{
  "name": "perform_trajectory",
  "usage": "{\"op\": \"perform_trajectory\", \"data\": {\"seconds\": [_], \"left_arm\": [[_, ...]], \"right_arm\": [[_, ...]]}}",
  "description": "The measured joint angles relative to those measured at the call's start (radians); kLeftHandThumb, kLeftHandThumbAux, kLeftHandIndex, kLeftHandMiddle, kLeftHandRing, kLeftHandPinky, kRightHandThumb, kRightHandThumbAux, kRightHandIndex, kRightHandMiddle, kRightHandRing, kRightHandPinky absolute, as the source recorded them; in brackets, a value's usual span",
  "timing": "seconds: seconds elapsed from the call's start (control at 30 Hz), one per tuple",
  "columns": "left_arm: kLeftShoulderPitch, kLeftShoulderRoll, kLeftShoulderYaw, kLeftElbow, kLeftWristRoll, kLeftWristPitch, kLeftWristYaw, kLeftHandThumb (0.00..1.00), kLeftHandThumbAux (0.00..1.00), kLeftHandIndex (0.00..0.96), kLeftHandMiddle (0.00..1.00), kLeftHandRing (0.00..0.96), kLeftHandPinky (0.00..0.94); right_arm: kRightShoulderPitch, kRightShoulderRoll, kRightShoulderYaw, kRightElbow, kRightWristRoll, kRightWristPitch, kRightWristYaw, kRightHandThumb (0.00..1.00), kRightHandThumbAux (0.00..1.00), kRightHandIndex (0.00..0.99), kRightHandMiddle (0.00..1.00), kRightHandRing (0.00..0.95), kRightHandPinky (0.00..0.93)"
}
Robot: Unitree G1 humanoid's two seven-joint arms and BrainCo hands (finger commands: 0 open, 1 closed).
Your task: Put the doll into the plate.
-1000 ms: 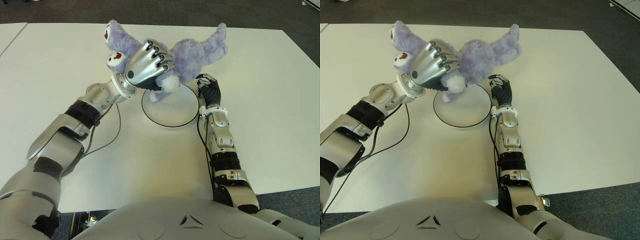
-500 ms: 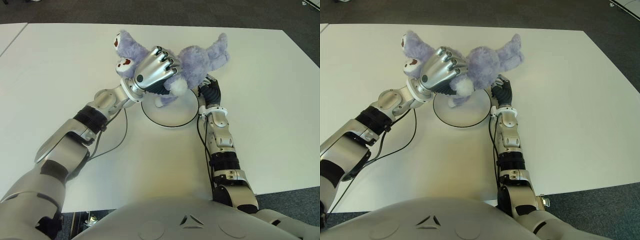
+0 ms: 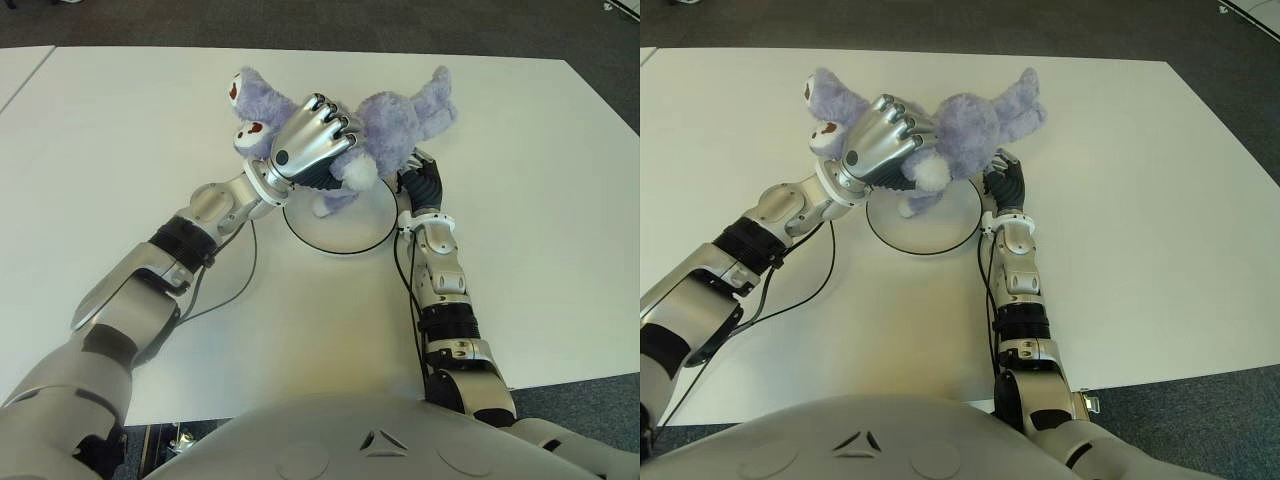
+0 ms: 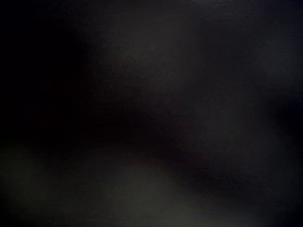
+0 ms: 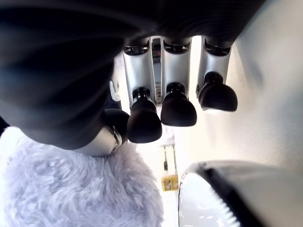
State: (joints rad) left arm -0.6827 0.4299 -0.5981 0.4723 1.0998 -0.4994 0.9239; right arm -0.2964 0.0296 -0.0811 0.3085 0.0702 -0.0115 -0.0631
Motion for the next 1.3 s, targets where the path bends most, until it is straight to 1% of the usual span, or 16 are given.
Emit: {"op": "perform_trajectory", "data": {"seconds": [0.1, 0.2, 0.37, 0.6, 0.83, 1.13, 1.3], "left_arm": [[0.011, -0.005, -0.006, -0.001, -0.001, 0.001, 0.000, 0.309, 0.771, 0.863, 0.922, 0.914, 0.906], [0.040, -0.016, -0.017, 0.002, 0.000, 0.002, 0.001, 0.329, 0.768, 0.861, 0.922, 0.914, 0.905], [0.078, -0.034, -0.043, 0.031, -0.001, -0.004, 0.011, 0.336, 0.762, 0.861, 0.922, 0.914, 0.906], [0.072, -0.036, -0.044, 0.054, -0.011, -0.013, 0.024, 0.325, 0.755, 0.865, 0.923, 0.916, 0.907], [0.073, -0.039, -0.042, 0.054, -0.033, -0.016, 0.022, 0.353, 0.747, 0.865, 0.921, 0.913, 0.901], [0.081, -0.026, -0.036, 0.028, -0.066, -0.031, -0.031, 0.411, 0.743, 0.858, 0.916, 0.908, 0.897], [0.096, -0.017, -0.027, 0.001, -0.092, -0.044, -0.072, 0.427, 0.736, 0.848, 0.910, 0.903, 0.891]], "right_arm": [[-0.001, 0.000, 0.000, 0.001, -0.002, 0.000, -0.003, 0.702, 0.720, 0.440, 0.831, 0.821, 0.828], [-0.002, 0.000, 0.000, 0.004, -0.003, 0.000, -0.006, 0.702, 0.720, 0.440, 0.835, 0.827, 0.834], [-0.003, 0.000, -0.004, 0.004, -0.004, 0.000, -0.009, 0.701, 0.721, 0.440, 0.840, 0.830, 0.831], [-0.004, 0.000, -0.004, 0.006, -0.004, 0.000, -0.008, 0.700, 0.722, 0.440, 0.840, 0.825, 0.822], [-0.005, 0.000, -0.004, 0.007, -0.004, 0.000, -0.007, 0.699, 0.722, 0.439, 0.833, 0.818, 0.816], [-0.006, -0.001, -0.002, 0.008, -0.009, -0.001, -0.009, 0.698, 0.723, 0.439, 0.827, 0.811, 0.806], [-0.006, -0.001, 0.000, 0.009, -0.013, -0.001, -0.011, 0.698, 0.723, 0.440, 0.818, 0.800, 0.792]]}}
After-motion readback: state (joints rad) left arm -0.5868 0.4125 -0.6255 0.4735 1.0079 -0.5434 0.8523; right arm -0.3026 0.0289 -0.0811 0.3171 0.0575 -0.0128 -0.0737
